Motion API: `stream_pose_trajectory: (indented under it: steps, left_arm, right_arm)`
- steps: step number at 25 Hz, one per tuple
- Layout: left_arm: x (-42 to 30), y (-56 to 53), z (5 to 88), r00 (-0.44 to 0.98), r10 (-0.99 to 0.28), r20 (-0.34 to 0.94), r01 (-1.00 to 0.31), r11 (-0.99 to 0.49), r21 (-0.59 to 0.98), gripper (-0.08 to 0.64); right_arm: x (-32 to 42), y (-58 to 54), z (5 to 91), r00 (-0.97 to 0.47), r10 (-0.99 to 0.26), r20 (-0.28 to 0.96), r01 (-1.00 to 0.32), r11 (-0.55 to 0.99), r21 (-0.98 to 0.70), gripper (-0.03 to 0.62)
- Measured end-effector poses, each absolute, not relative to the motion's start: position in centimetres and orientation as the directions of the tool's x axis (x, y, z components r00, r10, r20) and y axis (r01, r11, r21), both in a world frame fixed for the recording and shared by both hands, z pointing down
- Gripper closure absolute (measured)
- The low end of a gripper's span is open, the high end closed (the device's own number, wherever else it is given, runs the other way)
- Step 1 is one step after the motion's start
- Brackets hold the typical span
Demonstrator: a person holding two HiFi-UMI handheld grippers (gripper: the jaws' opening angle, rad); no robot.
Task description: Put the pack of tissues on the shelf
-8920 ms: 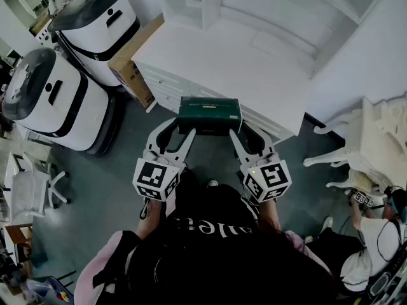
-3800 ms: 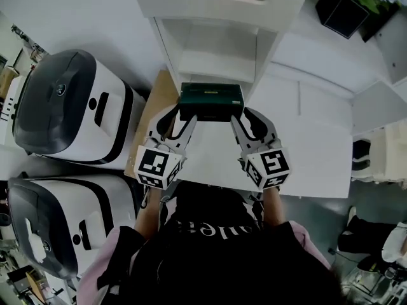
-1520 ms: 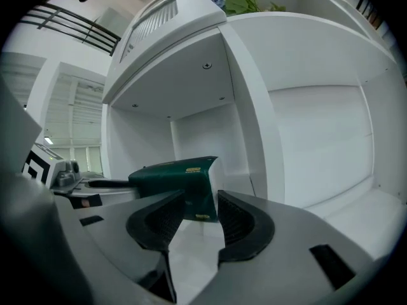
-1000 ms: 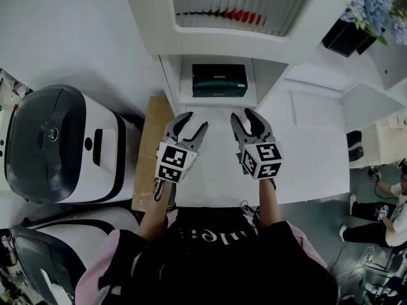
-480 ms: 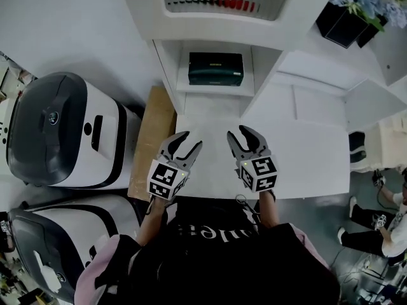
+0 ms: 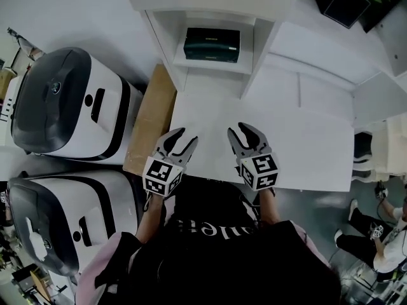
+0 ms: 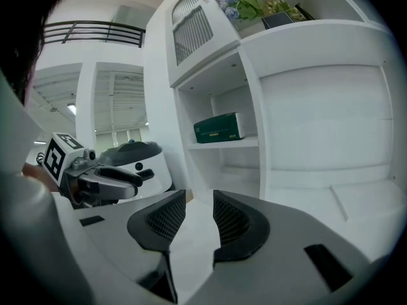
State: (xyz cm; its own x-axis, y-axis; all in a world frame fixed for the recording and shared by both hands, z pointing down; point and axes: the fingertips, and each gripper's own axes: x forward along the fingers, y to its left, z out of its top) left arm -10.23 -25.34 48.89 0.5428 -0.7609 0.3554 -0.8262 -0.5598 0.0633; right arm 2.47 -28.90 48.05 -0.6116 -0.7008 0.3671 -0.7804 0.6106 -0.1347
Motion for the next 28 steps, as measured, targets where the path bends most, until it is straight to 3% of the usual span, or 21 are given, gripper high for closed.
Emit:
stream_pose_trajectory:
  steps: [15, 28]
  left_arm:
    - [-9.3, -19.2, 47.0, 0.502, -0.805, 0.318, -0.855, -0.518, 0.038, 0.371]
    - [-14.9, -11.1, 45.7, 0.565, -0.781, 0.264, -0.813, -0.583, 0.015, 0.376]
  right_arm:
    - [1.6, -23.3, 48.0, -0.685, -0.648, 0.333, -0.716, 0.682, -0.145, 0.468]
    - [-5.7, -14.7, 47.8, -0.679, -0.645, 0.350, -0.714, 0.690, -0.116, 0.512]
